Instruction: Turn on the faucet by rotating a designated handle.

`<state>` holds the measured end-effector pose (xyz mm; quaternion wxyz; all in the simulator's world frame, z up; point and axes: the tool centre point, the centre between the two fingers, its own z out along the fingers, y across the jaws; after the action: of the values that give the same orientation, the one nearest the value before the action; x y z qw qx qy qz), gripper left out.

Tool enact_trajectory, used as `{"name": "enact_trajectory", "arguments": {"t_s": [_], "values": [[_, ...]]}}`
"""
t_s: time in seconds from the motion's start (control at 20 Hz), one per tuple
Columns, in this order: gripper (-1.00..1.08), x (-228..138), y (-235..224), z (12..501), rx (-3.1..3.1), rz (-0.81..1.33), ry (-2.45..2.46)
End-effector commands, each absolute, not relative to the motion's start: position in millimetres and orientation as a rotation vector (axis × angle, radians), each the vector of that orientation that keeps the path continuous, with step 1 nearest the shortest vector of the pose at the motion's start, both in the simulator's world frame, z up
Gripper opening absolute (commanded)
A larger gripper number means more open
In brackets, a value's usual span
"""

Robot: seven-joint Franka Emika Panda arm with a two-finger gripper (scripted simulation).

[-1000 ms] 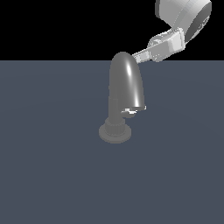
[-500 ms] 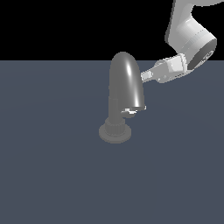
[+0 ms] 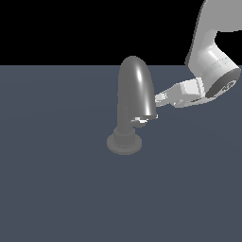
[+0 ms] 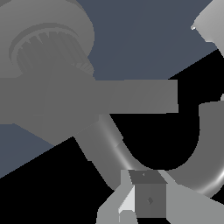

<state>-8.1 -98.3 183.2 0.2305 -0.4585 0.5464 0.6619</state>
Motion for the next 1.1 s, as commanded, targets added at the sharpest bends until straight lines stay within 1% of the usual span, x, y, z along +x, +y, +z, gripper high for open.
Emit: {"name": "enact_trajectory", "arguments": {"t_s": [0.0,0.4,1.05], "values": [[-1.0,-10,-98,179,-1.229,1.83,1.512],[-1.0,-11,-98,176,-1.216,1.834,1.515],[-1.0,-51,-112,138,-1.216,1.834,1.515]]}}
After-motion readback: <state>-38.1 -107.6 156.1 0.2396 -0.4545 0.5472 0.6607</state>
